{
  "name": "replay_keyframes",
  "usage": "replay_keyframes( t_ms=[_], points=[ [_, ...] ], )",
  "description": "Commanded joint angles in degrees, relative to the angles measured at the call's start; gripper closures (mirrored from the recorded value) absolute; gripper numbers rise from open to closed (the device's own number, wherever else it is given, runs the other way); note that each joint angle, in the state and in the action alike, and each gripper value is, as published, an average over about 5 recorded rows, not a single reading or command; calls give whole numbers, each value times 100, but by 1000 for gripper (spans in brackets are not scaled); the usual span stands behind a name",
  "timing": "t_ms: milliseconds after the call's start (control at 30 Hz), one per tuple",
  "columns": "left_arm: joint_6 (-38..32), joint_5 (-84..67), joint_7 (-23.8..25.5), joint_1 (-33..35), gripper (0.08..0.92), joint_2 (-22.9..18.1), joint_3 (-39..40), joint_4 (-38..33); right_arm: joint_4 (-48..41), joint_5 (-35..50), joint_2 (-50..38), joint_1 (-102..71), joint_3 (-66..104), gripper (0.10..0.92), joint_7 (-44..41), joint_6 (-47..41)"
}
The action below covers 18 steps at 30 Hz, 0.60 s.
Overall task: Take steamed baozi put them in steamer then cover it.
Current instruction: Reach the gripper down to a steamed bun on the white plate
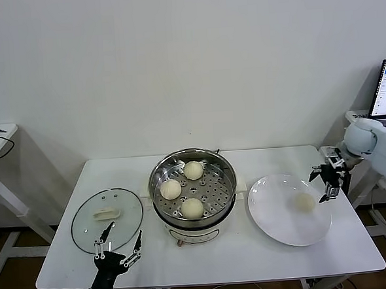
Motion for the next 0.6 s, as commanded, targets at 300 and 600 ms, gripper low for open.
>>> replay_keyframes(
  t_ms=[300,600],
  points=[
    [-24,-2,-5,25,177,-3,-54,30,-726,-248,628,-685,340,203,290,-16],
    [-46,-3,-7,36,177,-20,-65,42,-916,-401,817,-753,380,203,311,9]
  ],
)
